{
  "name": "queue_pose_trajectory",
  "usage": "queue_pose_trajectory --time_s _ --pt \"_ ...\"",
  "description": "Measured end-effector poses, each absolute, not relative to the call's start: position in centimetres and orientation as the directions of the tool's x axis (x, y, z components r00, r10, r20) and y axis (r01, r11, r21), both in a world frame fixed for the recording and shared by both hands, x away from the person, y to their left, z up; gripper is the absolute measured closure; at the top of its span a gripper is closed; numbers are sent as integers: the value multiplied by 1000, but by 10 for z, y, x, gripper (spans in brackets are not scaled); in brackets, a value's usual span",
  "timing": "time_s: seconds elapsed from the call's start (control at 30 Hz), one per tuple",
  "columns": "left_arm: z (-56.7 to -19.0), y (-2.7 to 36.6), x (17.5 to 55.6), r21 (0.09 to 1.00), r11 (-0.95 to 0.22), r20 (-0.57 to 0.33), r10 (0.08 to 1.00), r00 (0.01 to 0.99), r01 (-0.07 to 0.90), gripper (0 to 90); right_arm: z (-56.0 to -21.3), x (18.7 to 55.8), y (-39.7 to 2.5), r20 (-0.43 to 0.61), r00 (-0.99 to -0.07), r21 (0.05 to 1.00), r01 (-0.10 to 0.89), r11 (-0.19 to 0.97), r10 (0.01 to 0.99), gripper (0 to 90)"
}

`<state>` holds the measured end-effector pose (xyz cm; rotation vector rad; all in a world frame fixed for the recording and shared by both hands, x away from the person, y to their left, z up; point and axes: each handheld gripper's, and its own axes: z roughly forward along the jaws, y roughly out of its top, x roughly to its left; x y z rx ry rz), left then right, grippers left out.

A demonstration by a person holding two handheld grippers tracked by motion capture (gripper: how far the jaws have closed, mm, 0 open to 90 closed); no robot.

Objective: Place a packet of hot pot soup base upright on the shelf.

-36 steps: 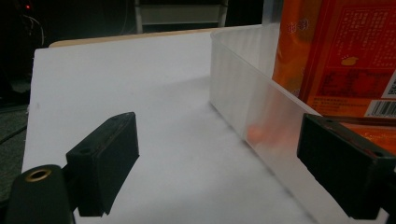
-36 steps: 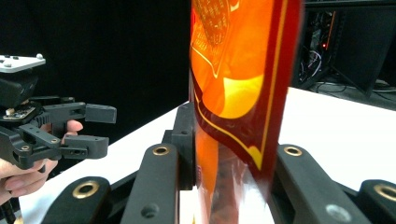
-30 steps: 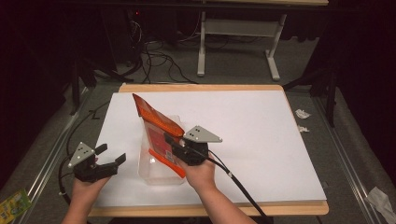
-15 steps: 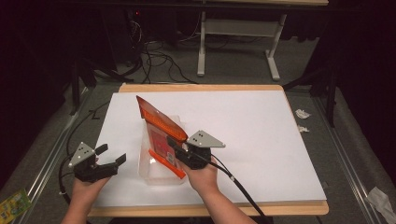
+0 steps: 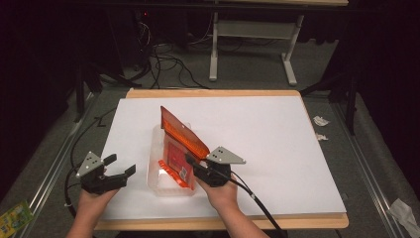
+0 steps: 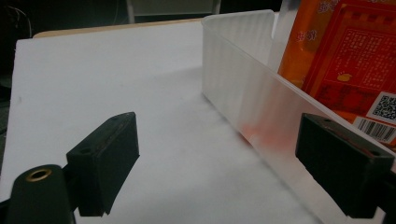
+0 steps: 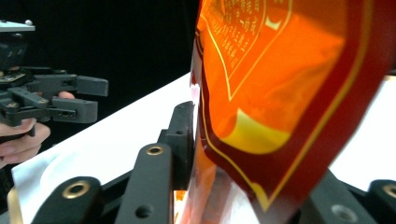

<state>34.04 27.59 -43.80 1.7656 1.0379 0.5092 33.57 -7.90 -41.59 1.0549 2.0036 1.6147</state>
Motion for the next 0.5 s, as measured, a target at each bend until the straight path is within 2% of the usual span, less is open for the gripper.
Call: queue_pose_trajectory --time_s 0.13,0.37,0.5 --pt "-440 275 341 893 -162 -112 824 555 421 141 -412 338 -82 175 -677 937 338 91 715 541" --pt "-442 274 346 891 -159 -119 822 557 426 142 -398 336 -105 192 -685 937 341 77 702 184" --pt "-442 272 346 889 -167 -115 819 562 427 143 -390 324 -129 164 -689 943 319 92 706 140"
